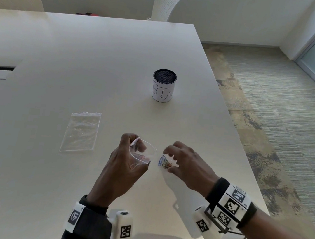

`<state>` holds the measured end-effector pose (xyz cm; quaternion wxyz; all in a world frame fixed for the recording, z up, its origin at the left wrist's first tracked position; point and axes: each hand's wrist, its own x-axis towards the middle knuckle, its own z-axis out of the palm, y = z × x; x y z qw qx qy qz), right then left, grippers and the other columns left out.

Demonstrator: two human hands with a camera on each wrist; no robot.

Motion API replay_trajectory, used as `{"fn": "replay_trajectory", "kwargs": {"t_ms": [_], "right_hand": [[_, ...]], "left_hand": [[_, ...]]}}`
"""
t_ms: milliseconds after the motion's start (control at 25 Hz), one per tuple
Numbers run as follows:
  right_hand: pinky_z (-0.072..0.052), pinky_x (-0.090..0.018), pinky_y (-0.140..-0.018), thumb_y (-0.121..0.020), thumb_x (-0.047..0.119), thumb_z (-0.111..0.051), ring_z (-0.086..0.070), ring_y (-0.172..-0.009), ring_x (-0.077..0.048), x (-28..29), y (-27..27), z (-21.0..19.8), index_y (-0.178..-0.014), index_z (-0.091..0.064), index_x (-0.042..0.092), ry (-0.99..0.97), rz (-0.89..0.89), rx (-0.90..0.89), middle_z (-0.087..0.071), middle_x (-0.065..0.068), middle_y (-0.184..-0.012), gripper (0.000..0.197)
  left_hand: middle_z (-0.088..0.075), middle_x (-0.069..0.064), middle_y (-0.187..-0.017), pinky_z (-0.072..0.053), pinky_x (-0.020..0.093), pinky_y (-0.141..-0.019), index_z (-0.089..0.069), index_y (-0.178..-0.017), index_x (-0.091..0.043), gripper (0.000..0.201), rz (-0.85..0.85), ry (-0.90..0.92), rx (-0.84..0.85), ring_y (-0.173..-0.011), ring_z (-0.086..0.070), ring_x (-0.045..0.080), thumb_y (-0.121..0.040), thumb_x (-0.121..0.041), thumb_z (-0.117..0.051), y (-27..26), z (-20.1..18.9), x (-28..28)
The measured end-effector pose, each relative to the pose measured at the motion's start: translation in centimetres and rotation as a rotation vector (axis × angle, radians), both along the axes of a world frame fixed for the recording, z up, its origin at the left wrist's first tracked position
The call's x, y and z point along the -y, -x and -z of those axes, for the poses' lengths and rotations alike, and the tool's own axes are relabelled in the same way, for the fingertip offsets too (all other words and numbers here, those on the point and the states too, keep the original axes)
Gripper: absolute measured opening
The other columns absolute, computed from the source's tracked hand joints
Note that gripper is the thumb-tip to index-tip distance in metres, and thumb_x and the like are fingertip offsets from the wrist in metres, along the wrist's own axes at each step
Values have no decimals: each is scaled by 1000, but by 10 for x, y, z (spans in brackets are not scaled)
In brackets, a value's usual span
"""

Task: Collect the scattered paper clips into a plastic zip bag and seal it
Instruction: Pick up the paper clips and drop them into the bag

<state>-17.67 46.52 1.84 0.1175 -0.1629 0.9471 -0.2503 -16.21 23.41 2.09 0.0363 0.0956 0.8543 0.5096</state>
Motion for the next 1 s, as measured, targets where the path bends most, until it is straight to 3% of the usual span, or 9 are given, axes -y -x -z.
{"fn": "replay_trajectory", "kwargs": {"t_ms": [80, 160, 280, 360, 440, 600, 720, 920, 1000], "right_hand": [[-49, -32, -109, -90, 17, -79, -52, -131, -15, -1, 2, 1, -145, -57, 27, -99, -164, -48, -56, 3, -149, 60], [-47, -33, -114, -95, 15, -73, -48, -140, -17, -2, 2, 5, -144, -61, 30, -126, -280, -64, -52, 3, -157, 53], [-57, -33, -99, -98, 7, -69, -60, -125, -15, -10, -2, 13, -126, -76, 26, -74, -305, -134, -69, 3, -140, 35], [-58, -28, -90, -96, -2, -66, -63, -115, -12, -15, -6, 18, -117, -79, 25, -87, -308, -190, -73, 5, -128, 36], [-57, -27, -83, -96, -5, -62, -63, -105, -13, -18, -9, 17, -111, -78, 23, -130, -307, -201, -73, 5, -116, 36], [-54, -32, -72, -99, -3, -54, -59, -86, -15, -14, -4, 13, -94, -69, 18, -205, -257, -184, -64, 2, -97, 27], [-54, -33, -67, -100, -4, -52, -59, -76, -18, -9, -2, 11, -93, -63, 15, -243, -218, -170, -59, -1, -90, 23], [-41, -29, -62, -95, -10, -48, -51, -68, -20, 0, 4, 7, -96, -55, 11, -298, -174, -123, -57, -6, -86, 22], [-45, -32, -63, -97, -6, -48, -55, -70, -23, 1, 9, 6, -99, -56, 9, -253, -134, -91, -61, -7, -89, 17]], "left_hand": [[-61, -12, -110, -61, 42, -64, -44, -116, -27, 45, -13, -6, -1, -77, -73, 20, -89, -11, -76, 0, -1, 0], [-62, -10, -110, -59, 47, -59, -45, -115, -27, 44, -15, -8, 1, -76, -73, 21, -89, -9, -76, -1, -3, 0], [-62, -10, -110, -60, 46, -59, -45, -115, -26, 44, -10, -8, 3, -74, -73, 21, -88, -8, -76, -1, -3, 0], [-62, -11, -111, -61, 41, -64, -44, -116, -27, 46, -8, -2, -1, -78, -73, 17, -88, -9, -76, 0, -2, 1], [-63, -12, -112, -62, 35, -69, -44, -117, -29, 47, -10, 8, 0, -84, -74, 14, -88, -10, -76, 0, -2, 2], [-62, -11, -111, -62, 40, -65, -44, -116, -28, 45, 0, 0, -1, -80, -74, 16, -89, -10, -75, 2, -2, 0], [-60, -11, -109, -60, 36, -72, -44, -116, -26, 44, 14, -6, -16, -80, -73, 18, -90, -9, -75, 3, -1, -2], [-61, -9, -109, -59, 38, -74, -44, -116, -27, 45, 22, -1, -17, -78, -73, 21, -89, -10, -76, 4, -1, -3], [-60, -8, -110, -58, 39, -73, -43, -115, -27, 44, 26, -7, -21, -76, -72, 22, -90, -10, -75, 4, -2, -3]]}}
